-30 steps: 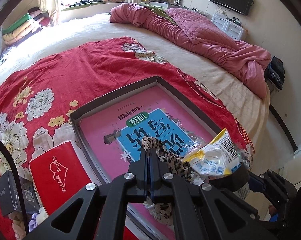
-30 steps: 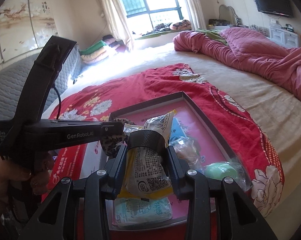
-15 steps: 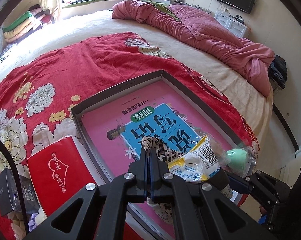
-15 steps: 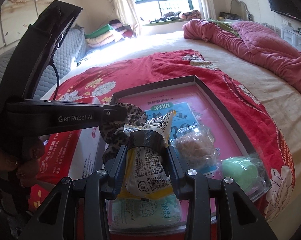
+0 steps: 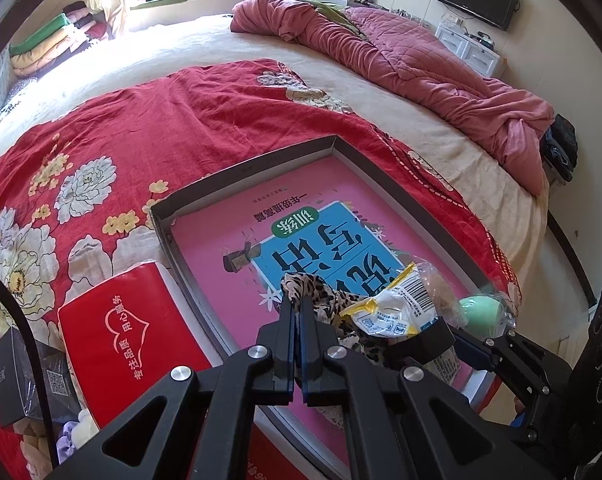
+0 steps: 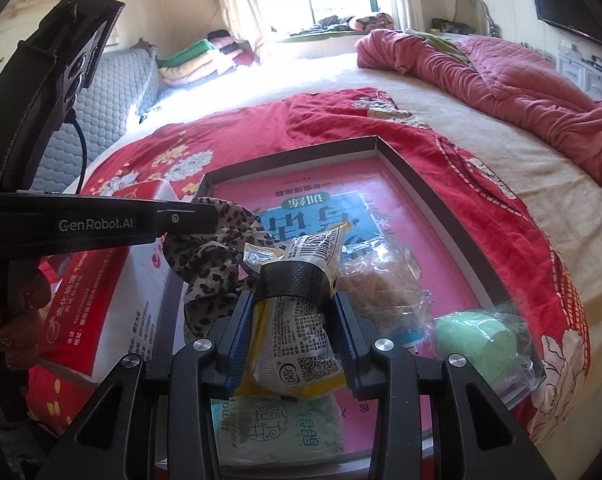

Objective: Organize soft objects
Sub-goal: 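Release the leopard scrunchie into the box with the left tool while the right tool lowers the packet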

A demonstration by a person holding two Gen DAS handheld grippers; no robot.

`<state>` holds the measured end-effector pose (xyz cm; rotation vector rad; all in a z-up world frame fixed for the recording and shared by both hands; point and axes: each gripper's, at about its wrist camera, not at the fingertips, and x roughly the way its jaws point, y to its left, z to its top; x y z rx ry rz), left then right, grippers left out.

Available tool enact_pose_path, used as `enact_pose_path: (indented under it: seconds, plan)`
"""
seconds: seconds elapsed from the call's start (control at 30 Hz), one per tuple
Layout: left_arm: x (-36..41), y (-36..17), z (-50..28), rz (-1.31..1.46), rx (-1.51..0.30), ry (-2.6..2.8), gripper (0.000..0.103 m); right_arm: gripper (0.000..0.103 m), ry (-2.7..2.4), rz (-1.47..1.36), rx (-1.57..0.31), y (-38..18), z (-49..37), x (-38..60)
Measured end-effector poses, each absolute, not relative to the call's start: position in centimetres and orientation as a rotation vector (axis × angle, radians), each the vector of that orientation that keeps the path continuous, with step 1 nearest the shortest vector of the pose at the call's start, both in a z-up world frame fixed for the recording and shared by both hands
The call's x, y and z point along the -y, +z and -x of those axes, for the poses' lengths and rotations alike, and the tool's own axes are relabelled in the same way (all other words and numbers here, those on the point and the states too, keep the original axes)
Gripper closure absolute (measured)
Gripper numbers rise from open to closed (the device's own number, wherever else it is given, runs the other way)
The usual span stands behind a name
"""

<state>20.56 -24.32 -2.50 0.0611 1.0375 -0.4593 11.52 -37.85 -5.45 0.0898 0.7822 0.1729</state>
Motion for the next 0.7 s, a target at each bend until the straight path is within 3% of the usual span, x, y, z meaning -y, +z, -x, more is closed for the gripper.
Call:
enact_pose_path:
  seconds: [0.7]
  plan:
    - [24.07, -2.33, -19.68, -0.077, -1.058, -0.466, 0.097, 0.058, 0.156, -0.104, -0.793, -5.75, -11.87, 38.24]
